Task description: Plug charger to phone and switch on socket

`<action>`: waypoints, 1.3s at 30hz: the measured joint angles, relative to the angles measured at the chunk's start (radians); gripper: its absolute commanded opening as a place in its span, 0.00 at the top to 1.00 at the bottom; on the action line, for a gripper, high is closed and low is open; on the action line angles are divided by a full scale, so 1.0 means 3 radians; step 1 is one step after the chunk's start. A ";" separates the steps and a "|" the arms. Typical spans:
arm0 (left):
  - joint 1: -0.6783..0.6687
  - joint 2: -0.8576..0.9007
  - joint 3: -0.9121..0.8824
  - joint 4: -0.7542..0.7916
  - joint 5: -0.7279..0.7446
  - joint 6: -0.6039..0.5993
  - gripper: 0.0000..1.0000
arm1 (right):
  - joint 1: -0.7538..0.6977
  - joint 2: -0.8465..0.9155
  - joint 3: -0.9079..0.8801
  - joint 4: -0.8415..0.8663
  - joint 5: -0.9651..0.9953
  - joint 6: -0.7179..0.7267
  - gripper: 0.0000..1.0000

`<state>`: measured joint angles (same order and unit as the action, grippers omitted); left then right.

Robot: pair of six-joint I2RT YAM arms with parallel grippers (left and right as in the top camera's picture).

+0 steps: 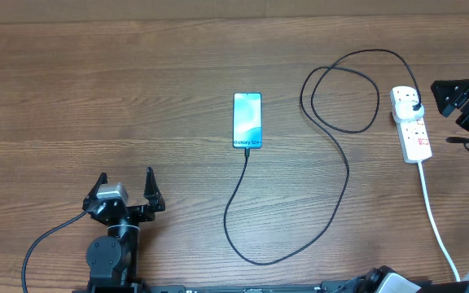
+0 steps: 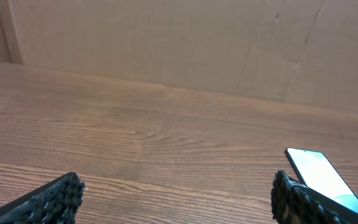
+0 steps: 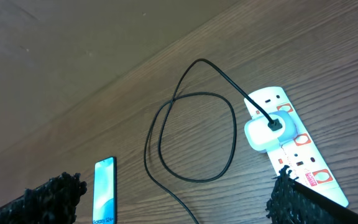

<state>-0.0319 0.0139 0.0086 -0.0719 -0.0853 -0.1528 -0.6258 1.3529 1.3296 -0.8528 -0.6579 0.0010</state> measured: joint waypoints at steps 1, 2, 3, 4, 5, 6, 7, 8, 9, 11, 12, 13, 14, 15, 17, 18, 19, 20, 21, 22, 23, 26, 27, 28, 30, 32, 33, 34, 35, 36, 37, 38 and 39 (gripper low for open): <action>0.0000 0.0000 0.0000 0.0001 0.0000 0.0000 0.00 | 0.0000 0.0000 0.0000 0.0001 0.0001 0.0001 0.00; 0.0000 0.0000 0.0000 0.0000 0.0000 0.0000 0.00 | 0.0000 0.0000 0.0000 0.0000 0.0001 0.0000 0.00; 0.0000 0.0000 0.0000 0.0001 0.0000 0.0000 0.00 | 0.0000 0.0000 0.0000 0.0000 0.0001 0.0000 0.00; 0.0000 0.0000 0.0000 0.0000 0.0000 0.0000 0.00 | 0.0000 0.0000 0.0000 0.0000 0.0001 0.0000 0.00; 0.0000 0.0000 0.0000 0.0001 0.0000 0.0000 0.00 | 0.0000 0.0000 0.0000 0.0001 0.0001 -0.0001 0.00; 0.0000 0.0000 0.0000 0.0000 0.0000 0.0000 0.00 | 0.0000 0.0000 0.0000 0.0000 0.0000 0.0000 0.00; 0.0000 0.0000 0.0000 0.0001 0.0000 0.0000 0.00 | 0.0000 0.0000 0.0000 0.0001 0.0001 0.0000 0.00; 0.0000 0.0000 0.0000 0.0001 0.0000 0.0000 0.00 | 0.0000 0.0000 0.0000 0.0000 0.0000 0.0001 0.00; 0.0000 0.0000 0.0000 0.0001 0.0000 0.0000 0.00 | 0.0000 0.0000 0.0000 0.0004 0.0005 -0.0001 0.00; 0.0000 0.0000 0.0000 0.0001 0.0000 0.0000 0.00 | 0.0000 0.0000 0.0000 0.0022 0.0039 0.0000 0.00; 0.0000 0.0000 0.0000 0.0001 0.0000 0.0000 0.00 | 0.0008 0.0000 0.0000 0.0024 0.0069 0.0000 0.00; 0.0000 0.0000 0.0000 0.0001 0.0000 0.0000 0.00 | 0.0019 -0.0005 -0.0001 0.0036 0.0116 -0.0001 0.00; 0.0000 0.0000 0.0000 0.0001 0.0000 0.0000 0.00 | 0.0041 -0.0022 -0.0019 0.0092 0.0172 0.0001 0.00; 0.0000 0.0000 0.0000 0.0001 0.0000 0.0000 0.00 | 0.0071 -0.0052 -0.0057 0.0181 0.0233 -0.0003 0.00; 0.0000 0.0000 0.0000 0.0000 0.0000 0.0000 0.00 | 0.0198 -0.0189 -0.0189 0.0399 0.0379 -0.0001 0.00; 0.0000 -0.0001 0.0000 0.0000 0.0000 0.0000 0.00 | 0.0268 -0.0267 -0.0276 0.0575 0.0420 0.0001 0.00; 0.0000 -0.0001 0.0000 -0.0003 0.0001 0.0000 0.00 | 0.0352 -0.0370 -0.0407 0.0805 0.0507 -0.0001 0.00; 0.0000 -0.0003 0.0000 -0.0001 0.0000 0.0000 0.00 | 0.0468 -0.0507 -0.0570 0.1047 0.0586 -0.0003 0.00; 0.0000 -0.0003 0.0000 -0.0003 0.0001 0.0000 0.00 | 0.0559 -0.0621 -0.0712 0.1231 0.0632 -0.0001 0.00; 0.0000 -0.0003 0.0000 -0.0001 0.0000 0.0000 0.00 | 0.0641 -0.0722 -0.0849 0.1419 0.0671 -0.0004 0.00; 0.0000 -0.0003 0.0000 -0.0003 0.0001 0.0000 0.00 | 0.0735 -0.0848 -0.1024 0.1642 0.0718 -0.0004 0.00; 0.0000 -0.0003 0.0000 0.0000 0.0001 0.0000 0.00 | 0.0985 -0.1232 -0.1640 0.2351 0.0824 -0.0005 0.00; 0.0000 -0.0003 0.0000 0.0000 0.0000 0.0000 0.00 | 0.1038 -0.1342 -0.1851 0.2602 0.0838 -0.0003 0.00; 0.0000 -0.0003 0.0000 0.0000 0.0000 0.0000 0.00 | 0.1090 -0.1439 -0.2040 0.2801 0.0856 0.0000 0.00; 0.0000 -0.0003 0.0000 0.0000 0.0001 0.0000 0.00 | 0.1205 -0.1667 -0.2447 0.3117 0.0876 0.0003 0.00; 0.0000 -0.0003 0.0000 0.0000 0.0000 0.0001 0.00 | 0.1293 -0.1831 -0.2773 0.3408 0.0886 0.0000 0.00; 0.0000 -0.0003 0.0000 0.0000 0.0001 0.0001 0.00 | 0.1338 -0.1934 -0.2954 0.3531 0.0894 -0.0001 0.00; 0.0000 -0.0003 0.0000 0.0001 0.0000 0.0001 0.00 | 0.1372 -0.2029 -0.3105 0.3611 0.0898 -0.0001 0.00; 0.0000 -0.0003 0.0000 0.0000 0.0000 0.0000 0.00 | 0.1403 -0.2135 -0.3263 0.3686 0.0899 -0.0001 0.00; 0.0000 -0.0003 0.0000 0.0000 0.0001 0.0000 0.00 | 0.1422 -0.2220 -0.3376 0.3707 0.0899 0.0000 0.00; 0.0000 -0.0003 0.0000 0.0000 0.0001 0.0001 0.00 | 0.1442 -0.2319 -0.3506 0.3732 0.0902 -0.0003 0.00; 0.0000 -0.0003 0.0000 0.0000 0.0000 0.0000 0.00 | 0.1452 -0.2415 -0.3615 0.3737 0.0900 -0.0001 0.00; 0.0000 -0.0003 0.0000 0.0000 0.0000 0.0000 0.00 | 0.1461 -0.2527 -0.3730 0.3736 0.0908 -0.0001 0.00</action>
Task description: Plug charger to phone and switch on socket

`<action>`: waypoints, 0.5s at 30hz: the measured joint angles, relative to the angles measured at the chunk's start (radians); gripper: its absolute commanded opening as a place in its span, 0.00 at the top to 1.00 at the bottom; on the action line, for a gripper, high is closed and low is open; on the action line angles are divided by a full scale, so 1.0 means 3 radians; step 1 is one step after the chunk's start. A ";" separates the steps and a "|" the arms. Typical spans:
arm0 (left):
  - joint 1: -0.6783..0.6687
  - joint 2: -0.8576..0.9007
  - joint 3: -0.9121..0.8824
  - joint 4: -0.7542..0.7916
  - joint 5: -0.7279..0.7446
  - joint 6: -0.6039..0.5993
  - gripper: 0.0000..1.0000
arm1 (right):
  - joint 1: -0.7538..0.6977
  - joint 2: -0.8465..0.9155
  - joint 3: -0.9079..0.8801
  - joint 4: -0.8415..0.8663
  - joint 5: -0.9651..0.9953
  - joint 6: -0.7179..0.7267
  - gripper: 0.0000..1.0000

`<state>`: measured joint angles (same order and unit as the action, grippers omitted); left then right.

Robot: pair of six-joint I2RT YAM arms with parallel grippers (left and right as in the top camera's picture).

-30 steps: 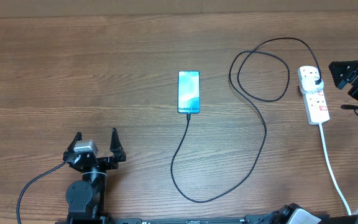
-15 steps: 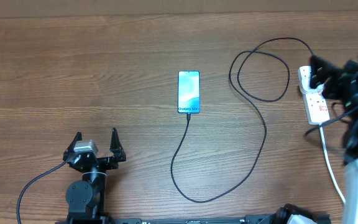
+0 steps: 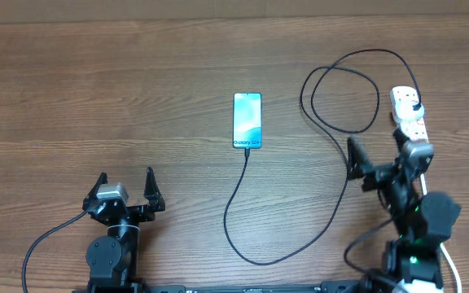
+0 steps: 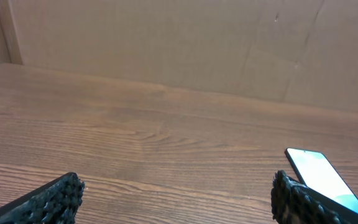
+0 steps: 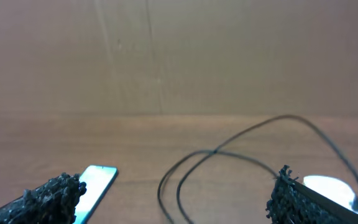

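Observation:
The phone [image 3: 247, 120] lies face up in the middle of the table, its screen lit, with the black charger cable [image 3: 243, 203] plugged into its near end. That cable loops right to the white charger plug [image 3: 408, 99] in the white socket strip [image 3: 412, 122]. My left gripper [image 3: 125, 184] stands open at the front left, empty; its view shows the phone [image 4: 322, 177] at the right. My right gripper [image 3: 377, 153] stands open at the front right, just near of the strip; its view shows the phone [image 5: 95, 183] and cable loop [image 5: 229, 168].
A brown cardboard wall [image 4: 179, 43] stands behind the wooden table [image 3: 96, 89]. The strip's white lead [image 3: 438, 232] runs off the front right, beside my right arm.
My right gripper has left the far right edge beside the socket strip and now stands at the front right, level and facing the wall. Phone, cable and left arm are unmoved.

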<state>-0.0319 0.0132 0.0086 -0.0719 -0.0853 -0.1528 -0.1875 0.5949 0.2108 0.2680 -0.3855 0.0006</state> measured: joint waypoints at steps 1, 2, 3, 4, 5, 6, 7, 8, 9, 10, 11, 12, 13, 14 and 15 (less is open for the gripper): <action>0.0000 0.0000 0.0000 0.0000 0.0000 0.0000 0.00 | 0.0003 -0.0106 -0.0098 0.0001 0.0000 0.0001 0.00; 0.0000 0.0000 0.0000 0.0000 0.0000 0.0000 0.00 | 0.0006 -0.0186 -0.0169 0.0001 0.0001 0.0001 0.00; 0.0000 0.0000 0.0000 0.0000 0.0000 0.0000 0.00 | 0.0014 -0.0292 -0.0243 -0.0008 0.0004 0.0001 0.00; 0.0000 0.0000 0.0000 0.0000 0.0000 0.0000 0.00 | 0.0017 -0.0388 -0.0300 -0.0031 0.0004 0.0000 0.00; 0.0000 0.0000 0.0000 0.0000 0.0000 0.0001 0.00 | 0.0018 -0.0523 -0.0365 -0.0076 0.0004 0.0001 0.00; 0.0000 0.0000 0.0000 0.0000 0.0001 0.0000 0.00 | 0.0018 -0.0612 -0.0399 -0.0100 0.0013 0.0001 0.00; 0.0000 0.0000 0.0000 0.0000 0.0000 0.0000 0.00 | 0.0019 -0.0736 -0.0449 -0.0148 0.0031 0.0003 0.00; 0.0000 0.0000 0.0000 0.0000 0.0001 0.0000 0.00 | 0.0020 -0.0860 -0.0496 -0.0183 0.0062 -0.0001 0.00; 0.0000 0.0000 0.0000 0.0000 0.0000 0.0000 0.00 | 0.0020 -0.0965 -0.0540 -0.0214 0.0089 0.0000 0.00; 0.0000 0.0000 0.0000 0.0000 0.0000 0.0000 0.00 | 0.0020 -0.1083 -0.0589 -0.0263 0.0130 0.0001 0.00; 0.0000 0.0000 0.0000 0.0001 0.0001 0.0000 0.00 | 0.0020 -0.1188 -0.0614 -0.0338 0.0169 0.0000 0.00; 0.0000 0.0000 0.0000 0.0000 0.0000 0.0000 0.00 | 0.0023 -0.1298 -0.0632 -0.0455 0.0217 0.0001 0.00; 0.0000 0.0000 0.0000 0.0000 0.0001 0.0000 0.00 | 0.0031 -0.1390 -0.0640 -0.0562 0.0268 0.0001 0.00; 0.0000 0.0000 0.0000 0.0000 0.0000 0.0000 0.00 | 0.0047 -0.1484 -0.0640 -0.0651 0.0331 0.0001 0.00; 0.0000 0.0000 0.0000 0.0000 0.0001 0.0000 0.00 | 0.0065 -0.1568 -0.0640 -0.0727 0.0376 -0.0001 0.00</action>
<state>-0.0319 0.0132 0.0086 -0.0719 -0.0849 -0.1528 -0.1680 0.1246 0.0189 0.0498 -0.2726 0.0002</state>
